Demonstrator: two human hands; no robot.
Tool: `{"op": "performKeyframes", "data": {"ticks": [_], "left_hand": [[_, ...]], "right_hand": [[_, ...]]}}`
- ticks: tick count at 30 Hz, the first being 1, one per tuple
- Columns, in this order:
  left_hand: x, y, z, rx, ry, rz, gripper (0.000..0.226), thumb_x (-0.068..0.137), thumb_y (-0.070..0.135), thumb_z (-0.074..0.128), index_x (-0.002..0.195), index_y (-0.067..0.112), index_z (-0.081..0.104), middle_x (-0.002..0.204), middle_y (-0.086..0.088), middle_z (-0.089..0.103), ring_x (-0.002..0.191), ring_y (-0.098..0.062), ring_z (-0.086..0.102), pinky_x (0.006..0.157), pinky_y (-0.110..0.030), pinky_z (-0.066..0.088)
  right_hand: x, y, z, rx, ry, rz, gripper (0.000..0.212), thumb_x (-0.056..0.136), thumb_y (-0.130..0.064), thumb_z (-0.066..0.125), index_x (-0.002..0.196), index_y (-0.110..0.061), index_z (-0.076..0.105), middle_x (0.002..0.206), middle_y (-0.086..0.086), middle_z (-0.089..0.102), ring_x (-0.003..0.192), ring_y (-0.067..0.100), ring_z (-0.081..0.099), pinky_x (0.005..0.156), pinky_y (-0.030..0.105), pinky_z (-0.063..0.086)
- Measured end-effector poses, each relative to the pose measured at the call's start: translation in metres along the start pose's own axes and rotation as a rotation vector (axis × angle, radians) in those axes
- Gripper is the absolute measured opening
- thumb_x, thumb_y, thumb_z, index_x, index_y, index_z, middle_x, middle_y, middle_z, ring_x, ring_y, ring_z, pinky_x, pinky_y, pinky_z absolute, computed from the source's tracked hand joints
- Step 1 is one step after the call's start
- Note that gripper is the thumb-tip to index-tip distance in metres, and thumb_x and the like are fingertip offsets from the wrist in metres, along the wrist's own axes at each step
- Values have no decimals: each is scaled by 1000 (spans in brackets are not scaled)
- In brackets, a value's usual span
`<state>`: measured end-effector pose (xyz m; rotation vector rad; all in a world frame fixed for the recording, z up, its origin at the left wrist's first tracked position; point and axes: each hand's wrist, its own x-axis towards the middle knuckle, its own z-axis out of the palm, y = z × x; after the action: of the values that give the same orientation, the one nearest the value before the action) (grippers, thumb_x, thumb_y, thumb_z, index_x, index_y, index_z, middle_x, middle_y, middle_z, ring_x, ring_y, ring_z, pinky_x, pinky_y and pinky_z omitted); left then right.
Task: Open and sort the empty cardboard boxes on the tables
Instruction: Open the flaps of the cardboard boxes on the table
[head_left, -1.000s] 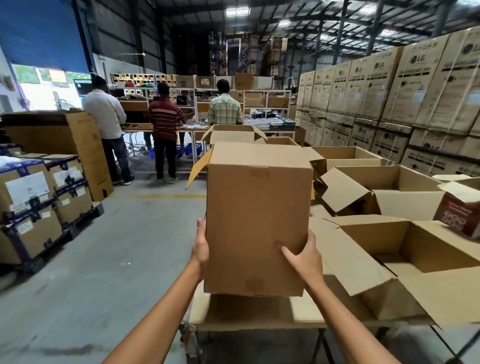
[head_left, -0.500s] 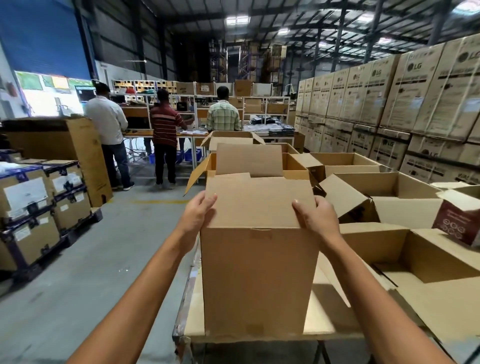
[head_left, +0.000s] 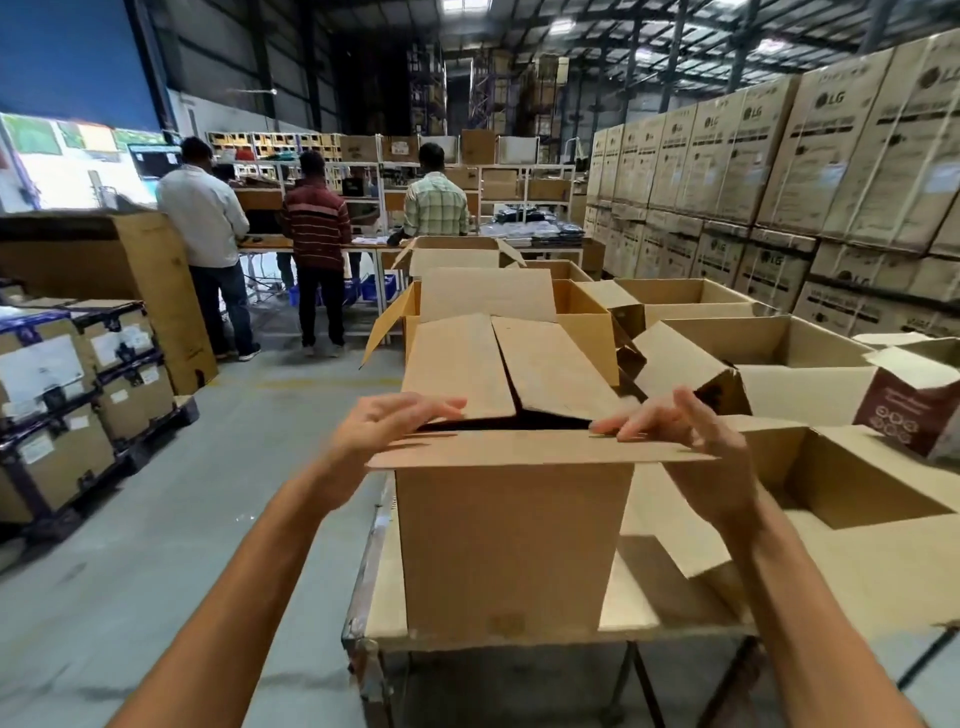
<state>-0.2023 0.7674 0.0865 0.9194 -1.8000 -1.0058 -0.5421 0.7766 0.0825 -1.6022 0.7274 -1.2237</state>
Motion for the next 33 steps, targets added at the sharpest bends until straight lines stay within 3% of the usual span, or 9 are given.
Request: {"op": "performKeyframes", "data": {"ticks": [3,7,12,17,21,25,28,30,33], "left_hand": [[-2,-2,-6,411,-210,-23,44,83,51,73,126,43,64,148,26,44,140,11,29,115,-25,26],[-2,-9,7,846,-215,108,70,80,76,50,144,53,34,161,21,13,148,1,3,121,-30,4],[6,3,17,871,-131,85,69,86,78,33,140,37,49,158,8,32,145,-10,27,120,-36,24],[41,22,26,734,-95,7,29,102,44,44,111,18,53,120,-3,61,103,-18,56,87,-33,47],[82,13,23,730,-146,-139,26,105,40,39,116,18,47,126,-9,58,104,-20,53,84,-33,40],[99,-5,22,874,-215,-164,61,102,53,36,151,16,33,156,-7,39,139,-25,39,114,-45,32],[99,-13,20,956,-246,-148,65,102,57,31,155,21,27,161,-3,30,146,-22,28,119,-49,23],[97,-13,18,959,-253,-148,64,101,59,29,156,27,25,161,-3,29,147,-22,27,119,-49,22],[99,-11,20,973,-273,-152,60,101,60,26,155,34,24,160,-4,30,147,-23,26,119,-50,21]], "right_hand": [[0,-12,-7,-146,-151,125,66,80,-64,59,77,0,73,117,16,71,113,28,63,93,30,50],[10,-24,8,-461,-65,217,47,79,-60,68,90,-16,80,96,4,76,99,23,69,90,28,50],[42,-30,32,-805,321,-12,20,88,-39,72,86,-19,74,85,-5,73,84,12,68,80,39,59],[72,-20,58,-1078,-6,170,52,88,-52,67,133,-28,58,140,-2,53,124,15,49,102,36,42],[79,-5,73,-1275,31,165,49,87,-41,63,133,-30,57,143,-1,52,128,22,49,105,43,45],[80,-19,64,-1151,289,-55,43,89,-7,61,129,-22,62,127,3,65,113,24,61,89,29,48],[83,-33,34,-1111,623,-256,46,88,-2,61,133,-14,59,119,13,69,103,30,65,86,33,52],[82,-36,7,-1226,795,-217,46,86,-5,63,131,-12,60,123,17,65,107,34,60,90,43,49],[75,-26,-19,-1528,887,48,34,79,-8,73,111,-18,72,139,13,55,130,37,43,107,64,27]]}}
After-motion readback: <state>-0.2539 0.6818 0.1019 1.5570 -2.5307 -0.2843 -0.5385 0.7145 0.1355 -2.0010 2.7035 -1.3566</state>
